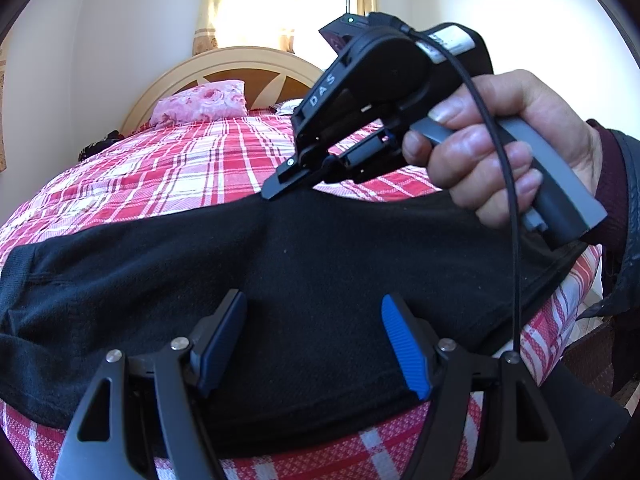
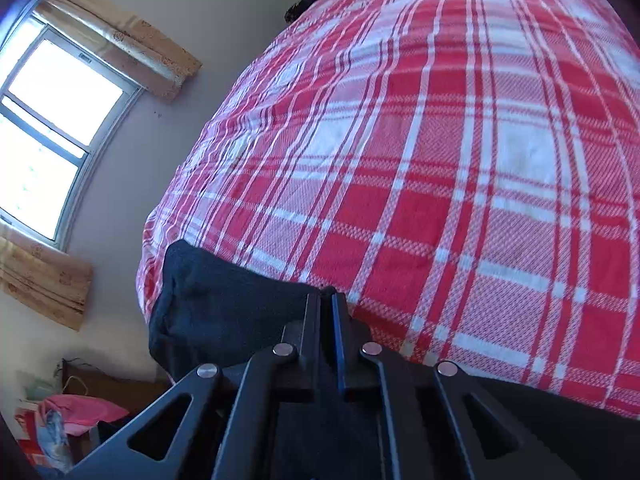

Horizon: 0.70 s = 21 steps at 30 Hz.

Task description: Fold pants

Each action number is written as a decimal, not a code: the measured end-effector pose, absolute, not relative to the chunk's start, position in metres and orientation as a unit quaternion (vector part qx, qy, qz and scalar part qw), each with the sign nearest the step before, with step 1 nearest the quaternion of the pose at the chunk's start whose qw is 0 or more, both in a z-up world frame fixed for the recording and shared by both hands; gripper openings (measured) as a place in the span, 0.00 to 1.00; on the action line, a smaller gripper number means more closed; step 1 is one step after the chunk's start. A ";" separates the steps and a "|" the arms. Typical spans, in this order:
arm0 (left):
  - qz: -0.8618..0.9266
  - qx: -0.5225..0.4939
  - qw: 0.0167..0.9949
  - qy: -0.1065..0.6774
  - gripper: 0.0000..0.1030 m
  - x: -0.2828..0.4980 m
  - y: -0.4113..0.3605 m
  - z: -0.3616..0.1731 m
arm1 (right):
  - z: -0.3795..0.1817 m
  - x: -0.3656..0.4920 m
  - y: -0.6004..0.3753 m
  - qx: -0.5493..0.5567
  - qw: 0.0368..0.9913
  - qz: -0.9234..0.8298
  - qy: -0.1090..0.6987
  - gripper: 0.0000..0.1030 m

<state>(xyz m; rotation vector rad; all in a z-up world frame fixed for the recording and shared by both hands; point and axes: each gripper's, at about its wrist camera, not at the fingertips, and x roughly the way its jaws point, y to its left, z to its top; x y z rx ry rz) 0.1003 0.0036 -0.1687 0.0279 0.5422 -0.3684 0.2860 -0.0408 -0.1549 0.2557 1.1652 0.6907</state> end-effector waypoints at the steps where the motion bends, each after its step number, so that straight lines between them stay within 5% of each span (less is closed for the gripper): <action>1: -0.181 0.014 0.947 0.266 0.71 0.100 0.004 -0.169 | -0.153 0.288 -0.041 0.113 0.779 0.310 0.533 0.04; 21: -0.180 0.014 0.949 0.258 0.71 0.097 0.002 -0.168 | -0.098 0.254 -0.033 0.077 0.839 0.325 0.429 0.02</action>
